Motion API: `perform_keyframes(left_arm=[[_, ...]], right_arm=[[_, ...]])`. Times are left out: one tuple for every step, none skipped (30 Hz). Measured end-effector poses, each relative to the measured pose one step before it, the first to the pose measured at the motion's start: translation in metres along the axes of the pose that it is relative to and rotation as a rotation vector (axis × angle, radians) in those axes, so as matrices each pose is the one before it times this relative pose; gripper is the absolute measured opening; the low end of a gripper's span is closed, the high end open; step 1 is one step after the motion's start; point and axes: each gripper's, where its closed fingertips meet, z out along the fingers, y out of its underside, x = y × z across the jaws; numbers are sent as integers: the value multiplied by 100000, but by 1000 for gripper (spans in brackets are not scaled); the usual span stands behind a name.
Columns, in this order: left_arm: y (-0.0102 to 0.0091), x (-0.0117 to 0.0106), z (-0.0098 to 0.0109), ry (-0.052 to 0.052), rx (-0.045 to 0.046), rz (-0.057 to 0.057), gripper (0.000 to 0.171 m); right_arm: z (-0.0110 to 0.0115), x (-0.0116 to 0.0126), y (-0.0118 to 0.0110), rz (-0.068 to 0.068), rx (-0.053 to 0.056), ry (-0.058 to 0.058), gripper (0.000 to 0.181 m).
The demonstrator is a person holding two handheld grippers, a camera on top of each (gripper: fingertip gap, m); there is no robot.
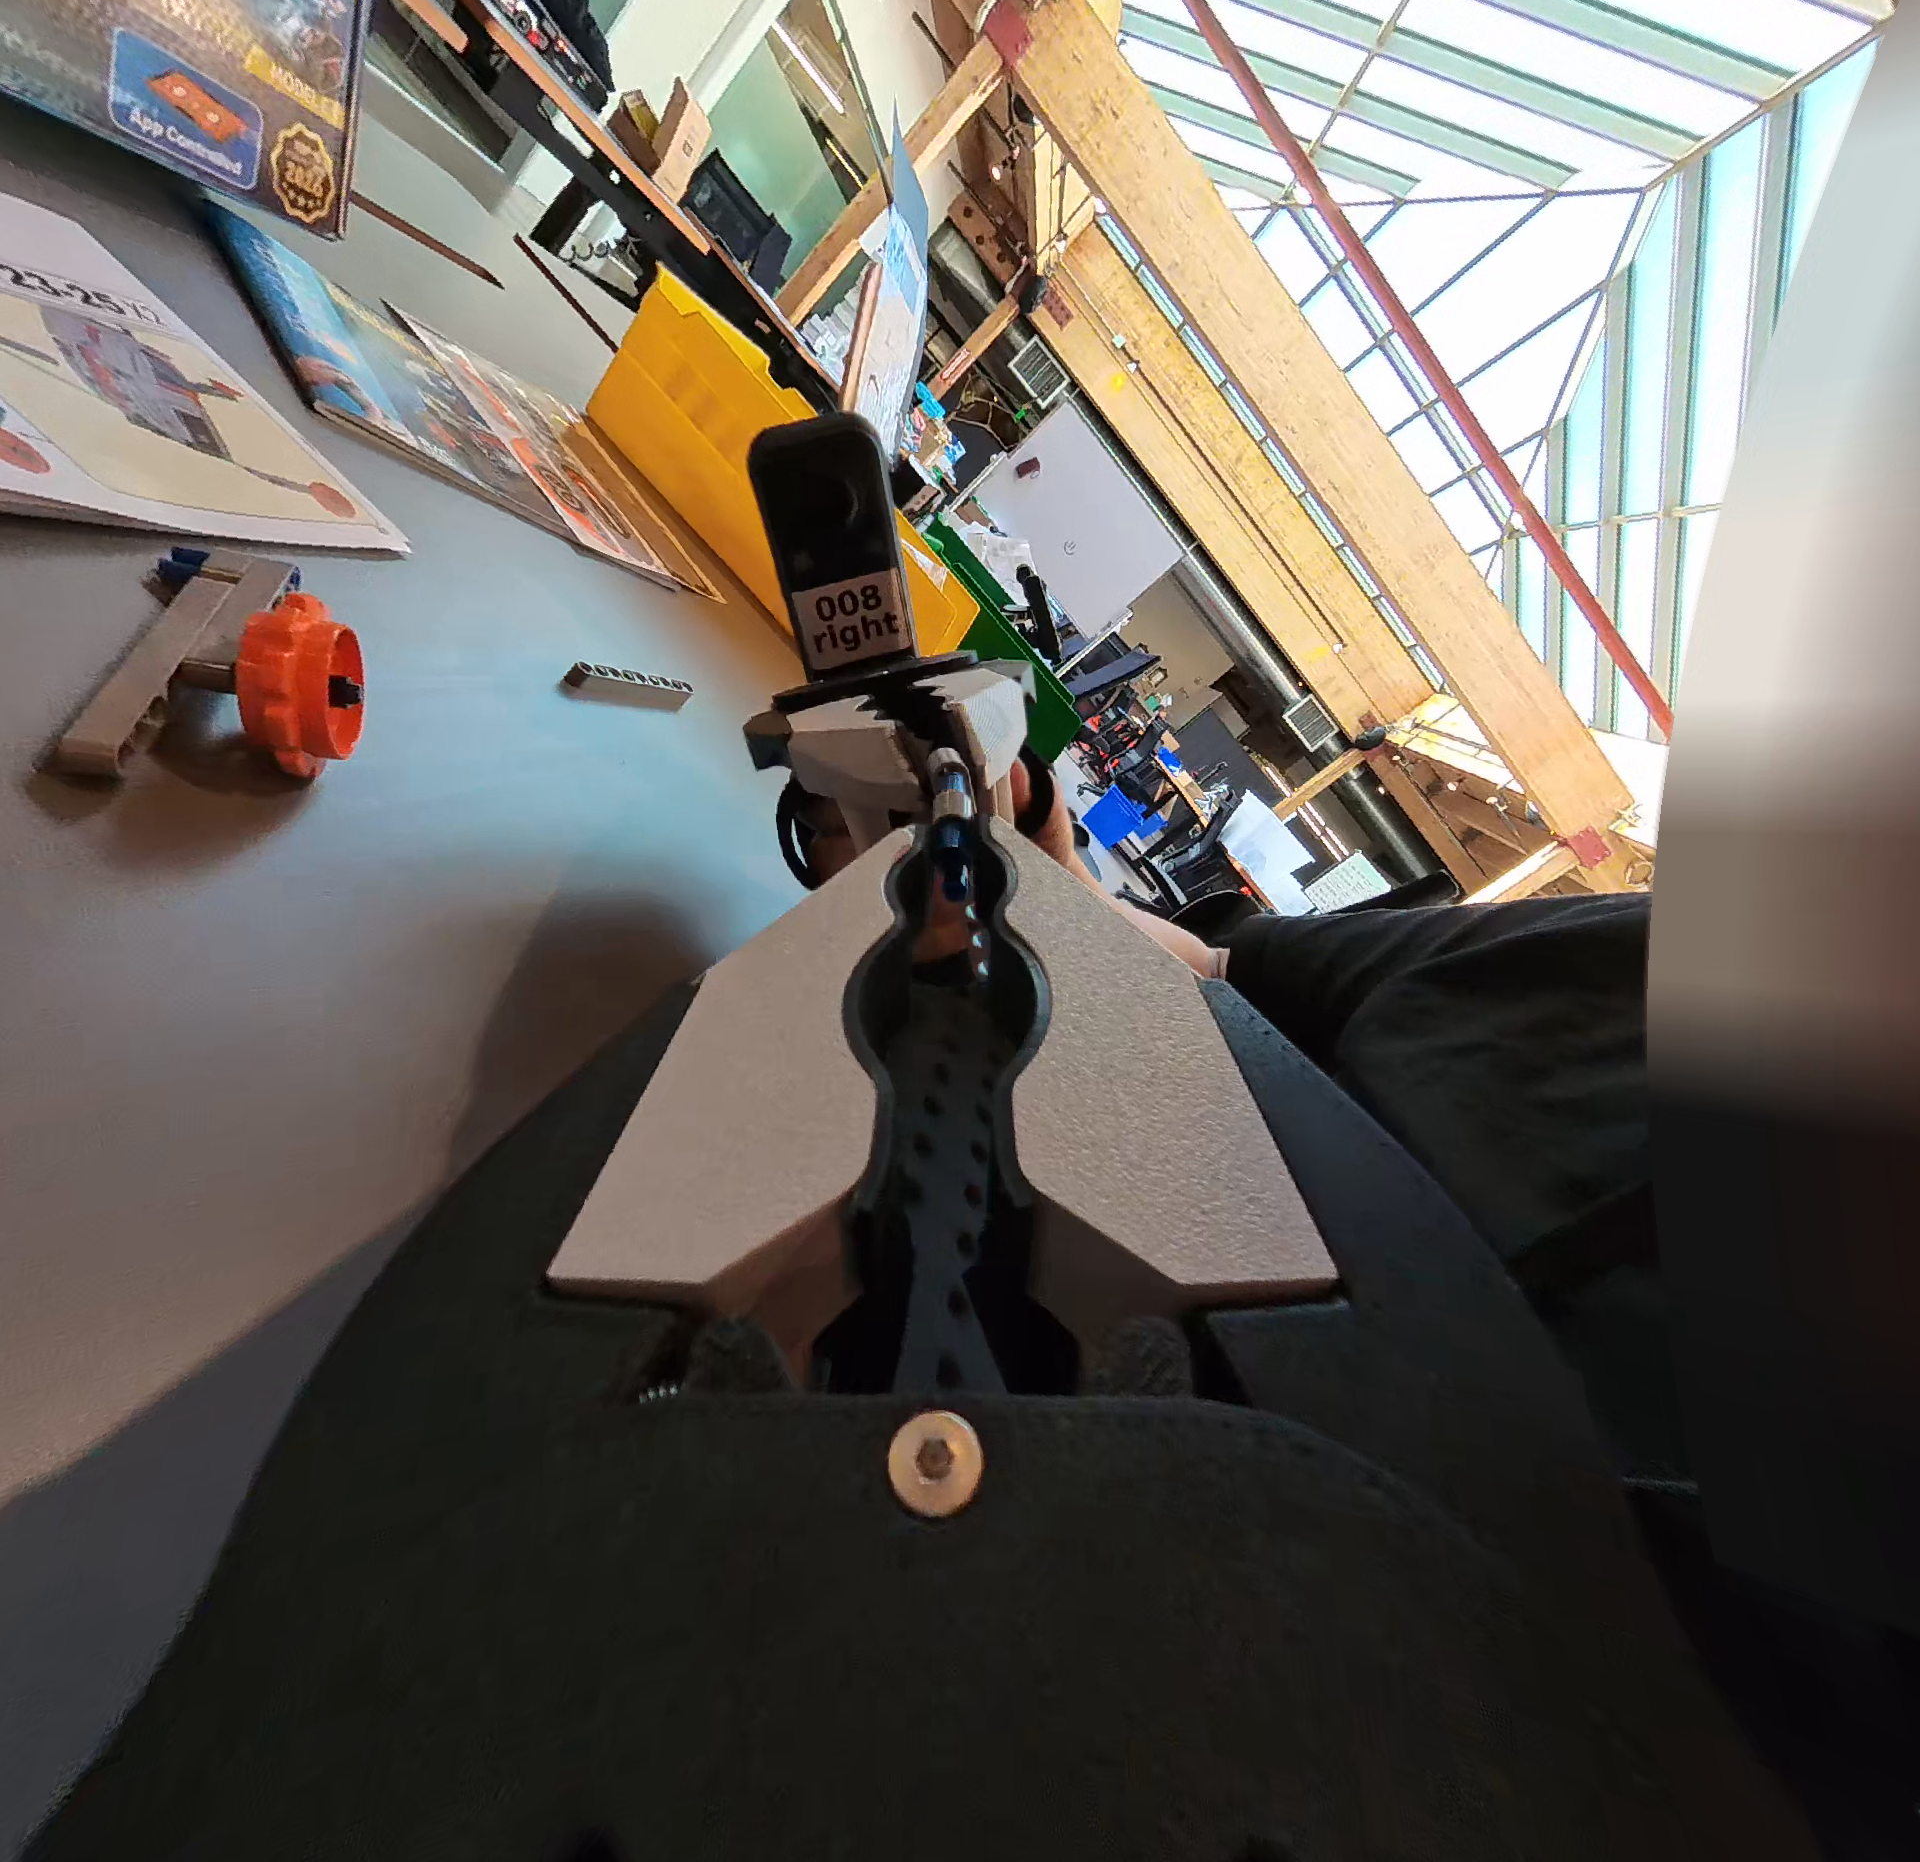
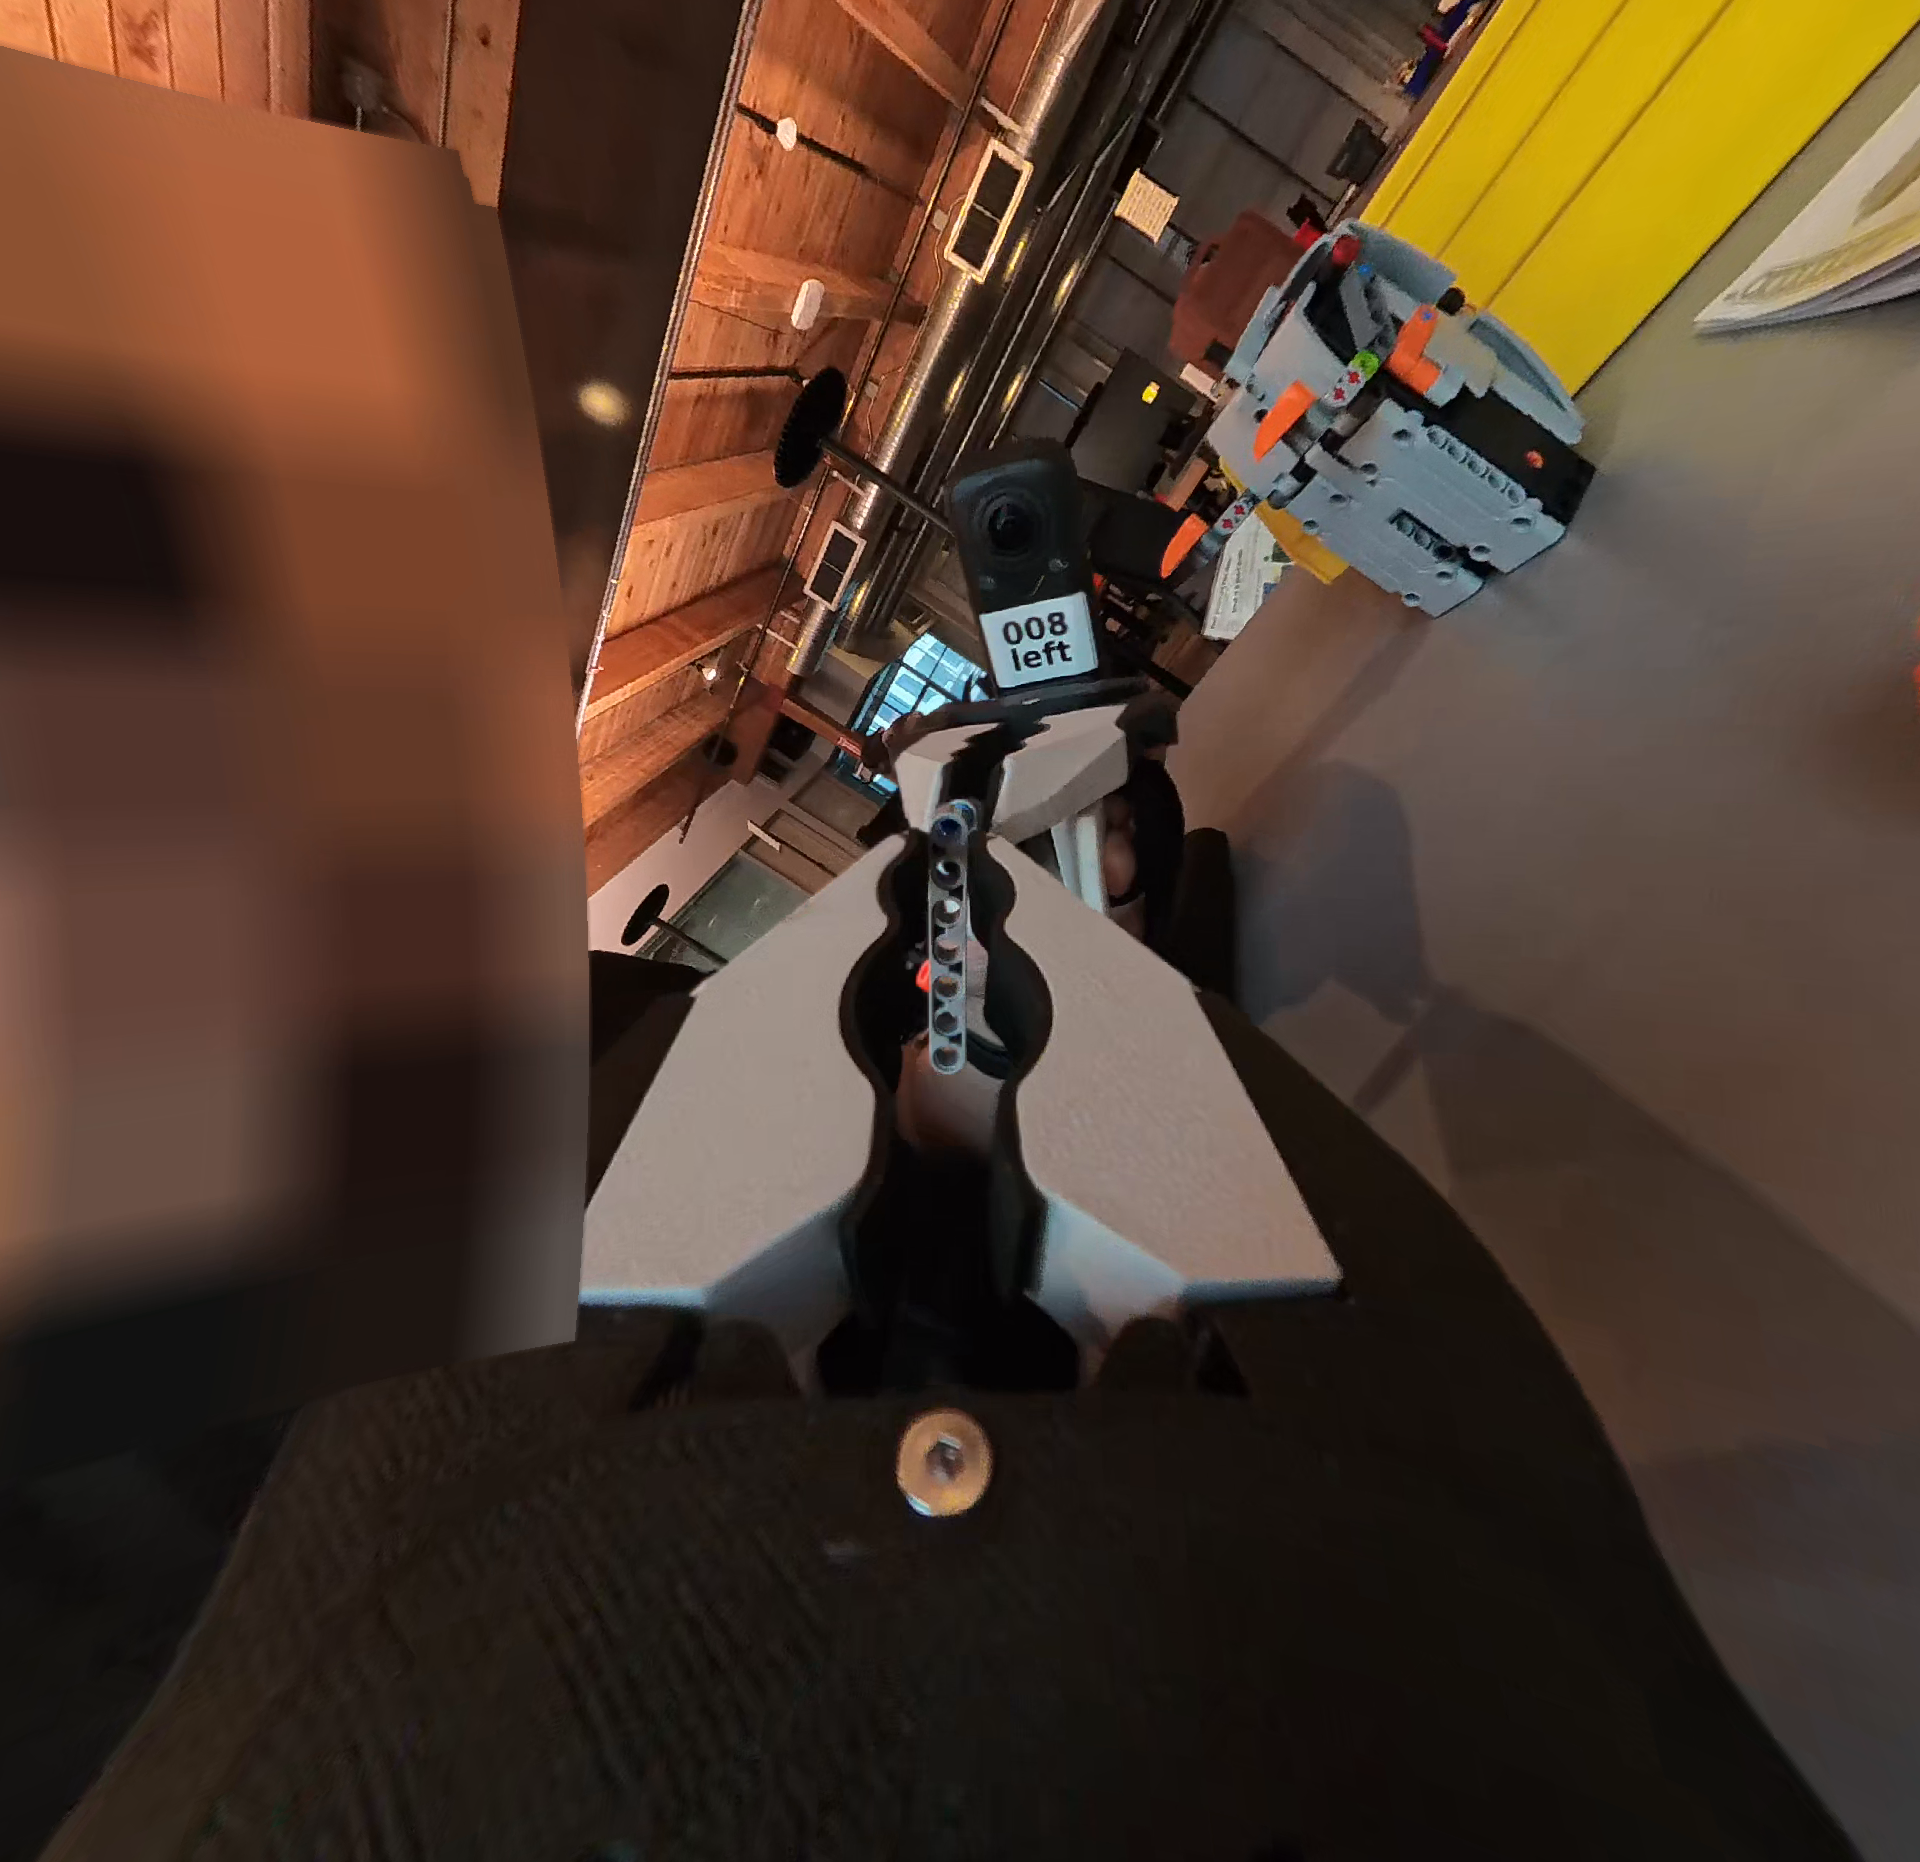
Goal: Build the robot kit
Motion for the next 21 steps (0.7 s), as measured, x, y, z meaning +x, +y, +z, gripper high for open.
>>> perform_keyframes(left_arm=[[102, -80, 52, 170, -646, -1037, 4], [70, -41, 55, 136, -556, -538, 4], [47, -53, 68, -147, -272, -134, 5], [19, -83, 37, -232, -102, -435, 4], [21, -79, 26, 13, -207, -901, 6], [-19, -98, -13, 129, 133, -960, 5], [-62, -88, -63, 218, 448, -1163, 4], [-7, -62, -72, 283, 310, -949, 4], [23, -112, -41, -338, 256, -334, 5], [-11, -105, -42, -629, 602, 106, 5], [4, -31, -16, -387, 345, 336, 5], [1, -27, -25, -391, 23, 425, 5], [21, -80, -35, -786, -267, 526, 5], [-9, -111, -27, -976, -7, 673, 5], [-6, -47, -13, -580, 228, 602, 5], [3, -47, -15, -564, 207, 527, 5], [0, -67, -22, -692, 266, 460, 5], [-3, -29, -38, -396, 176, 319, 5], [11, -30, -32, -429, 135, 351, 5], [20, -52, -27, -486, 65, 353, 5], [7, -21, -24, -328, 109, 335, 5]], right_arm=[[-61, 77, 124, -834, -529, 477, 4], [-81, 49, 54, 172, 47, -85, 4], [-62, 53, -28, 292, 981, -206, 4], [-46, 97, -3, -451, 1136, 14, 4], [-29, 92, -64, -1344, 1414, 305, 4], [27, 132, 15, -2531, 1137, 1340, 4], [43, 94, 2, -2614, 899, 1407, 4], [43, 43, 84, -1867, -132, 644, 4], [13, 121, 53, -753, -225, 809, 4], [19, 115, 10, -364, 18, 672, 4], [9, 36, 6, 135, -166, -69, 4], [33, -5, 10, 72, -87, -265, 4], [16, 54, 40, 35, -94, 316, 4], [24, 81, 65, -35, -256, 360, 4], [44, 45, 91, -255, -482, 352, 4], [78, 32, 146, -379, -934, 396, 4], [60, 94, 98, -382, -586, 751, 4], [51, 39, 69, -127, -403, 237, 4], [43, 25, 75, 239, -536, 84, 4], [20, 58, 38, 164, -281, 341, 4], [24, 7, 24, -147, -360, 303, 4]])
